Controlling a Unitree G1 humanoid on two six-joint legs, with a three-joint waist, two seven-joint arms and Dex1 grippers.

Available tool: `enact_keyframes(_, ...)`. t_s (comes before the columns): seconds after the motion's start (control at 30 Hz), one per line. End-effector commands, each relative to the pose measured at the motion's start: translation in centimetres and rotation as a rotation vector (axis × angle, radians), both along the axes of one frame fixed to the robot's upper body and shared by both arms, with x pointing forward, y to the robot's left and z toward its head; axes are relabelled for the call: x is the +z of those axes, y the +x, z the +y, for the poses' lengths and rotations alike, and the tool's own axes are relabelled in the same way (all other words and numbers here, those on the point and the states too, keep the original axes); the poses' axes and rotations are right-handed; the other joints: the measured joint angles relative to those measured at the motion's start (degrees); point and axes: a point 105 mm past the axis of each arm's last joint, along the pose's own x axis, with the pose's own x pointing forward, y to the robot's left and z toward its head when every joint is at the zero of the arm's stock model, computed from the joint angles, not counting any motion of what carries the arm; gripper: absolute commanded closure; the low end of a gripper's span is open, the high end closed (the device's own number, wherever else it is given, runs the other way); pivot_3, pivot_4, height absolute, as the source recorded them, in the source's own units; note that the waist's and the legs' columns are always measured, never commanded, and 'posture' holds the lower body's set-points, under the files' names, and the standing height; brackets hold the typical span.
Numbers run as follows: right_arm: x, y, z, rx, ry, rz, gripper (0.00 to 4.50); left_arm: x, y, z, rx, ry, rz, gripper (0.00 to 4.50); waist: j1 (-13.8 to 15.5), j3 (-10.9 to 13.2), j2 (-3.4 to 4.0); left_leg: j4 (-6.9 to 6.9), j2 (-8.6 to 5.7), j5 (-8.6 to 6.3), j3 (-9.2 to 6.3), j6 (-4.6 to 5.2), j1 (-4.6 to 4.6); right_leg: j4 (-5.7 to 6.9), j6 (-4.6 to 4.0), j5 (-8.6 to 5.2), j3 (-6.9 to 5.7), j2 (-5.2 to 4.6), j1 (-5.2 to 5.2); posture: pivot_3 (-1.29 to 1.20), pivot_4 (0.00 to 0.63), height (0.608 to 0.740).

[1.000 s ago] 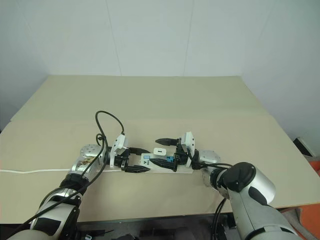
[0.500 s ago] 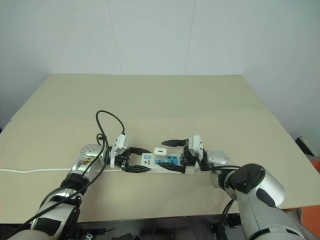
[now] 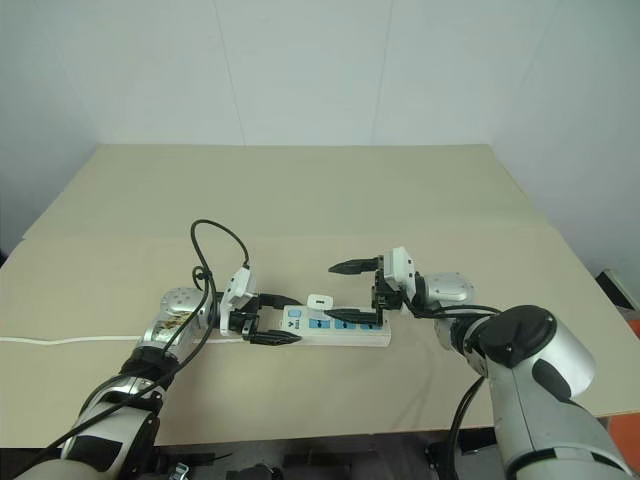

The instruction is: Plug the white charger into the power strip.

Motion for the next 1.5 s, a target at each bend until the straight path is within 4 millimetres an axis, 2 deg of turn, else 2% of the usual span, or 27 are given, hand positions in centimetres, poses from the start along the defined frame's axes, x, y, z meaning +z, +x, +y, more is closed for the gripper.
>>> enact_keyframes(0.03,1.3,0.1,0.1,0.028,0.019,-0.008,0.01,0.5,0.0,0.0,-0.004,0.005,-0.037,1.24,0.0,0.0,0.0,-0.01,0.01,0.01,0.01,-0.02,-0.01,0.0,0.0,0.0,0.0,0.0,0.0,0.0,0.15,0.74)
enact_keyframes(0.23,0.8,-0.2,0.0,0.048,-0.007,0.016,0.01,0.1,-0.1,0.1,0.0,0.014,-0.032,1.24,0.0,0.0,0.0,-0.04,0.01,0.02,0.04,-0.04,-0.06,-0.09,0.0,0.0,-0.01,-0.01,-0.01,0.0,0.15,0.74)
enact_keyframes(0.53,-1.2,-0.8,0.9,0.011,-0.009,-0.013,0.01,-0.3,-0.2,0.1,0.007,0.021,-0.024,1.24,0.0,0.0,0.0,-0.05,0.01,0.02,0.07,-0.04,-0.04,-0.08,0.0,0.0,-0.01,-0.01,-0.01,0.0,0.15,0.74)
enact_keyframes(0.87,-1.1,-0.8,1.7,-0.012,0.025,-0.07,0.01,-0.2,-0.2,0.2,0.006,0.022,-0.024,1.24,0.0,0.0,0.0,-0.05,0.01,0.02,0.08,-0.05,-0.04,-0.08,0.0,0.0,-0.01,-0.02,-0.01,0.0,0.15,0.74)
enact_keyframes(0.97,-1.1,-0.9,1.9,-0.015,0.036,-0.092,0.62,-0.1,-0.2,0.2,0.007,0.021,-0.025,1.24,0.0,0.0,0.0,-0.05,0.01,0.02,0.08,-0.05,-0.03,-0.08,0.0,0.0,-0.01,-0.02,-0.01,0.0,0.15,0.74)
enact_keyframes(1.23,-1.2,-1.0,2.0,-0.012,0.038,-0.085,3.26,-0.1,-0.1,0.2,0.006,0.023,-0.025,1.24,-0.1,0.0,0.0,-0.05,0.02,0.03,0.09,-0.05,-0.02,-0.07,0.0,0.0,-0.01,-0.01,-0.01,0.0,0.15,0.74)
enact_keyframes(1.27,-1.2,-1.0,2.0,-0.013,0.038,-0.084,3.37,-0.1,-0.1,0.2,0.006,0.024,-0.025,1.24,-0.1,0.0,0.0,-0.05,0.01,0.03,0.09,-0.06,-0.02,-0.08,0.0,0.0,0.0,-0.02,-0.01,0.0,0.15,0.74)
enact_keyframes(1.5,-1.5,-0.9,1.9,0.006,0.011,-0.032,3.37,-0.1,-0.1,0.3,0.007,0.03,-0.029,1.24,-0.1,0.0,0.0,-0.05,0.02,0.03,0.11,-0.06,-0.01,-0.07,0.0,0.0,0.0,-0.01,0.0,0.0,0.15,0.74)
